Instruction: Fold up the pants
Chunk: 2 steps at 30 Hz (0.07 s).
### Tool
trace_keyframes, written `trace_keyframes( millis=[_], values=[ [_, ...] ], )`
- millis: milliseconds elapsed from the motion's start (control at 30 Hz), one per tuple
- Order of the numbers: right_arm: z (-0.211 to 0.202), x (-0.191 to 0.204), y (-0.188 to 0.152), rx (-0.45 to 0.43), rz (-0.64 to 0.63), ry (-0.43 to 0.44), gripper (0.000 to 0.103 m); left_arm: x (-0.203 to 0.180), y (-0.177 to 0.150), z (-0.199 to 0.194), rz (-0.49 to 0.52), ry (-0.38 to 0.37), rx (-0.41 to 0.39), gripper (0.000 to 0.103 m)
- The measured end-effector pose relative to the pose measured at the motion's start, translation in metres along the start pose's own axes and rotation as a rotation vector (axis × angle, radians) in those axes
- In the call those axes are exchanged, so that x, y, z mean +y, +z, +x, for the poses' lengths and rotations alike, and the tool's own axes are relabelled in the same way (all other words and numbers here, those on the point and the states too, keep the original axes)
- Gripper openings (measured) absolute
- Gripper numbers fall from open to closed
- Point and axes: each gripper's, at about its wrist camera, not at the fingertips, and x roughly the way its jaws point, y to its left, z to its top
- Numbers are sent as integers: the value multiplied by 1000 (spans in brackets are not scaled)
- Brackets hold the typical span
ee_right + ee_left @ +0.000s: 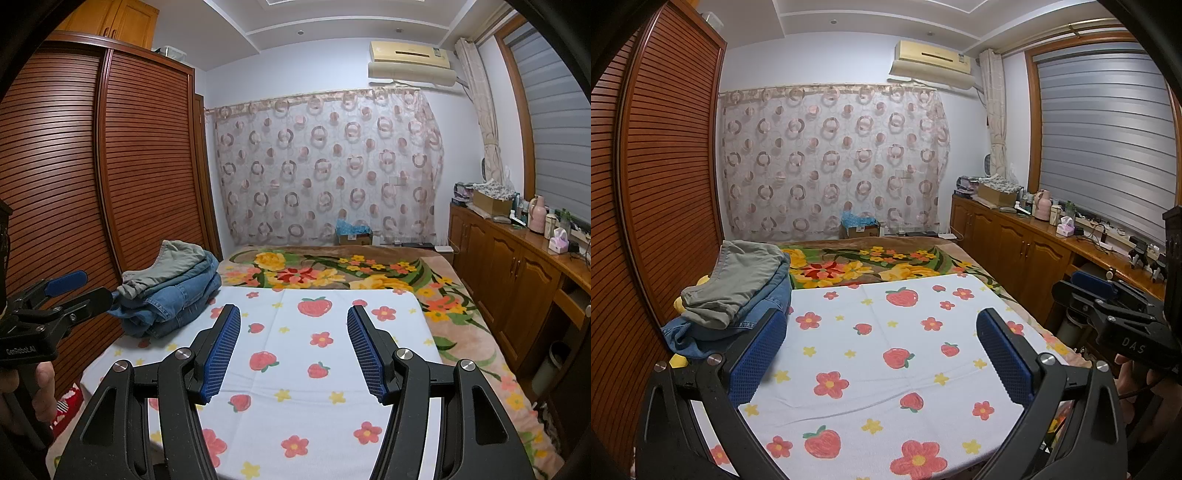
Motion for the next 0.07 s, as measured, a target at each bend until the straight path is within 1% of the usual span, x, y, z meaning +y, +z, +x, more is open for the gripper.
trace_keyframes(
  millis=[67],
  values=[
    [0, 0, 0, 0, 0, 1, 62, 0, 0, 0, -1, 0, 0, 103]
  ],
)
